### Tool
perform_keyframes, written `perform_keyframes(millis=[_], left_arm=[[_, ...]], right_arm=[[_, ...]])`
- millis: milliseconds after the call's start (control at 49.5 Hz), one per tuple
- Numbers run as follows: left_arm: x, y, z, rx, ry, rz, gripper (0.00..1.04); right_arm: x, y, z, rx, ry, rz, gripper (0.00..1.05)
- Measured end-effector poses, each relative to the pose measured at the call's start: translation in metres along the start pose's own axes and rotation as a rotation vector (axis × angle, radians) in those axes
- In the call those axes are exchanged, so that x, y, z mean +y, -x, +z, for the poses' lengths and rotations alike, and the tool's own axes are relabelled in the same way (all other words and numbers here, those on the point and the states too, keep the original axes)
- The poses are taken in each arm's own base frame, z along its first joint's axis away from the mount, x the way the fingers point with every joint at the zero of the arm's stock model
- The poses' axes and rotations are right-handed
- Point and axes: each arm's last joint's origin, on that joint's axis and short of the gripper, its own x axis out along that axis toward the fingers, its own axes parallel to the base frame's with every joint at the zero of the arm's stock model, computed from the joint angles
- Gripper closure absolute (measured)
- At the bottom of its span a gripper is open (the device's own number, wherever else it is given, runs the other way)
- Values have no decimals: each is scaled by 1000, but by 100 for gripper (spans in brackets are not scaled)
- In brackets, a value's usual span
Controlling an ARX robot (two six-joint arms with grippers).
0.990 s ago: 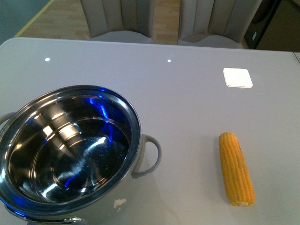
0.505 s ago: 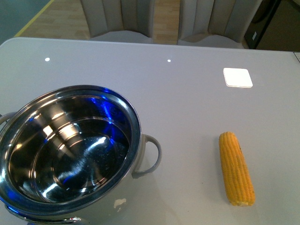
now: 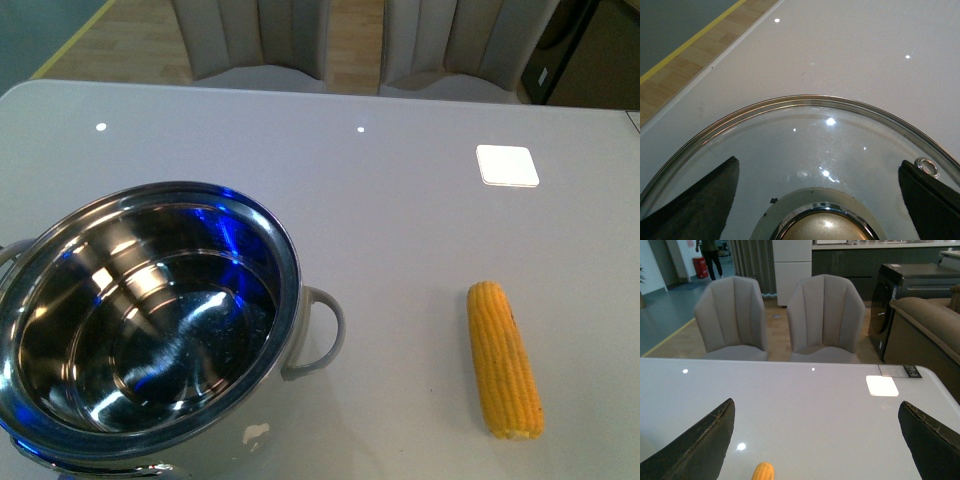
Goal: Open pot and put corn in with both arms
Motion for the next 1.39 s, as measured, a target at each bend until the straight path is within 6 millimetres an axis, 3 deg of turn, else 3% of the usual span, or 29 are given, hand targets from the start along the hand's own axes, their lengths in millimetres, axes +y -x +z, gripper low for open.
perform_keyframes(millis=[101, 263, 546, 768, 1071, 1253, 1395], left_arm=[[1, 4, 5, -1, 4, 12, 8], [7, 29, 47, -80, 10, 14, 7], [16, 109, 123, -218, 40, -24, 7], [-3, 180, 166, -323, 1, -86, 7], [-17, 235, 167, -329, -28, -153, 7], [-17, 243, 160, -315, -17, -153, 8], [-40, 254, 147, -414, -69, -315, 37]], right_arm=[[0, 0, 0, 0, 0, 0, 9], [0, 0, 0, 0, 0, 0, 9], [0, 0, 0, 0, 0, 0, 9], [0, 0, 0, 0, 0, 0, 9], [0, 0, 0, 0, 0, 0, 9], [0, 0, 0, 0, 0, 0, 9], [0, 0, 0, 0, 0, 1, 9]])
